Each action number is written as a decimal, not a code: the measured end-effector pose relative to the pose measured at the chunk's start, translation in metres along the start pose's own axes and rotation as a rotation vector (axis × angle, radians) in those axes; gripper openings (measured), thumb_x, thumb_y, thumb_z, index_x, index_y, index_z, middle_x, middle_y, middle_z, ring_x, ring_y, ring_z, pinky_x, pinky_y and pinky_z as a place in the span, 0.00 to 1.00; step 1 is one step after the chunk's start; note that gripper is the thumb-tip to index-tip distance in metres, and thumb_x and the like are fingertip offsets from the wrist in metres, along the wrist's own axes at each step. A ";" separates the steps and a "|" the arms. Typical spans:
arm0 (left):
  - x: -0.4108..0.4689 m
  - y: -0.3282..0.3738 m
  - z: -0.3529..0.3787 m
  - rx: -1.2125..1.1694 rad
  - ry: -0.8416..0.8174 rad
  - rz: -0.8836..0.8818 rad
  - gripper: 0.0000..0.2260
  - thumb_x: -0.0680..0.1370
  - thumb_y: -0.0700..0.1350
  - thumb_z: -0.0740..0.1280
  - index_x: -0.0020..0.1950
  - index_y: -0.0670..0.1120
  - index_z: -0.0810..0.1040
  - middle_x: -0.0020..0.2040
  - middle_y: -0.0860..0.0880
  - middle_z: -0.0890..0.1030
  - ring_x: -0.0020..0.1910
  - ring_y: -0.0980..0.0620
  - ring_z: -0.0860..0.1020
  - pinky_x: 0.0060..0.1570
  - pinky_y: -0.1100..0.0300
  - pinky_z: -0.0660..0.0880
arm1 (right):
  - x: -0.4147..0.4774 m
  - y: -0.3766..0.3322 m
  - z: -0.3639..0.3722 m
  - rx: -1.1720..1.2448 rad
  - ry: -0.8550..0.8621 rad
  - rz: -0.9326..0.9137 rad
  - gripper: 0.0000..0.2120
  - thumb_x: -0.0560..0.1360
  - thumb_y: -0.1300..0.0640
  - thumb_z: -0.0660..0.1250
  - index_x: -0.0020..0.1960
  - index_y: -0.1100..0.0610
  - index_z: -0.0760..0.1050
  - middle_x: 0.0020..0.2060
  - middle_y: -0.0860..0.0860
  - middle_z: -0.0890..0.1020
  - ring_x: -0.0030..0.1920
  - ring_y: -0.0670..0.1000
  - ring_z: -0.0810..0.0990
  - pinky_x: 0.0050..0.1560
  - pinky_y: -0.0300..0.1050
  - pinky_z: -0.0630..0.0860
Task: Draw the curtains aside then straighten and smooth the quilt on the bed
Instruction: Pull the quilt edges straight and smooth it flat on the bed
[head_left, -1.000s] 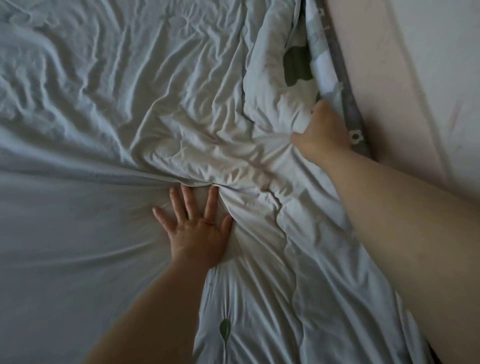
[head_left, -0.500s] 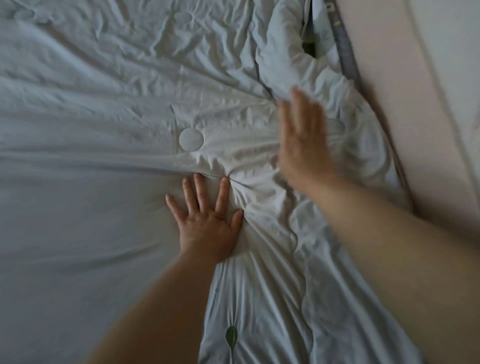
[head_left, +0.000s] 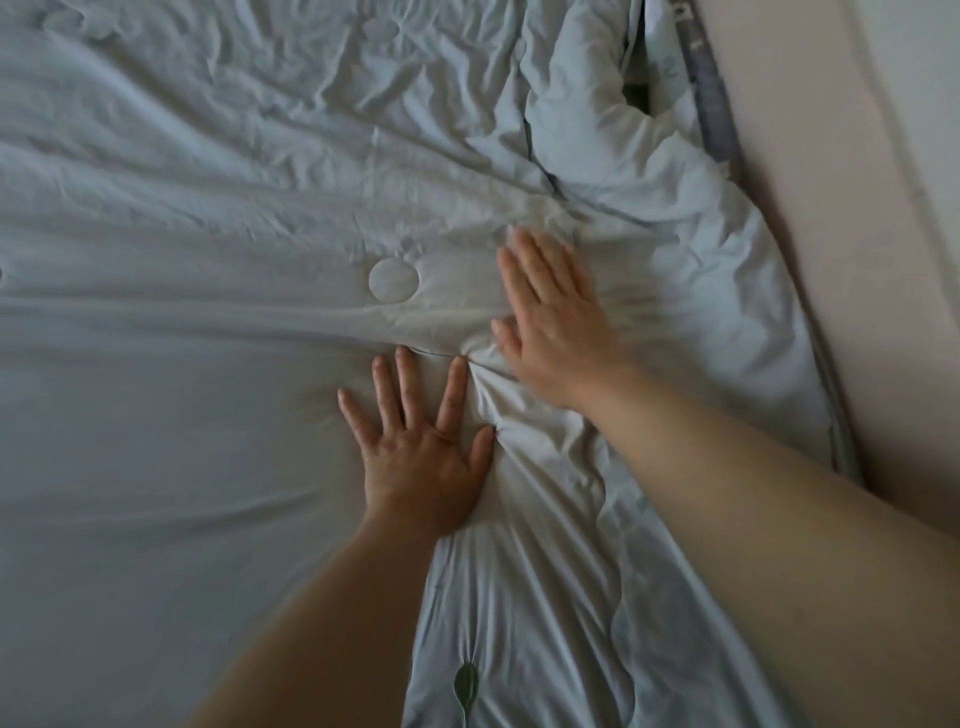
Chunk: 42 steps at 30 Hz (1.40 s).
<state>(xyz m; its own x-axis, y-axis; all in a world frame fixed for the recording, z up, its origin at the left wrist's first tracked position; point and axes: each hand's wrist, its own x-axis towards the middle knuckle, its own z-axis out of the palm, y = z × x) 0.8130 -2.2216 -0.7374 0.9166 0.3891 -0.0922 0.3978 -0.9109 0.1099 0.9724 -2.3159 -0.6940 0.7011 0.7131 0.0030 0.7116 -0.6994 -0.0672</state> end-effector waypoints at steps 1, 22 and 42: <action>0.000 -0.002 -0.001 0.003 -0.004 0.001 0.33 0.75 0.66 0.48 0.78 0.55 0.51 0.77 0.35 0.54 0.75 0.34 0.52 0.67 0.27 0.47 | 0.003 -0.004 0.004 -0.012 -0.054 -0.031 0.34 0.78 0.43 0.49 0.77 0.60 0.50 0.78 0.57 0.49 0.77 0.55 0.46 0.76 0.55 0.42; 0.136 -0.025 -0.033 -0.043 -0.064 -0.041 0.33 0.77 0.66 0.49 0.78 0.58 0.41 0.78 0.42 0.42 0.77 0.44 0.41 0.73 0.41 0.39 | 0.007 0.032 0.034 0.010 0.026 0.266 0.38 0.71 0.35 0.53 0.76 0.51 0.57 0.76 0.55 0.57 0.76 0.56 0.55 0.72 0.67 0.45; 0.189 -0.012 -0.019 0.011 -0.020 0.061 0.37 0.71 0.70 0.44 0.78 0.58 0.43 0.78 0.39 0.43 0.77 0.39 0.41 0.69 0.32 0.40 | 0.034 0.038 0.017 0.186 0.241 0.308 0.31 0.69 0.42 0.61 0.68 0.56 0.69 0.66 0.58 0.71 0.65 0.59 0.70 0.65 0.57 0.64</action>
<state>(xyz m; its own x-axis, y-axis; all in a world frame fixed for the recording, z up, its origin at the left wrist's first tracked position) 0.9827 -2.1349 -0.7374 0.9379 0.3303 -0.1059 0.3408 -0.9343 0.1047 1.0229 -2.3172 -0.7138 0.8860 0.4249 0.1857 0.4623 -0.8413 -0.2804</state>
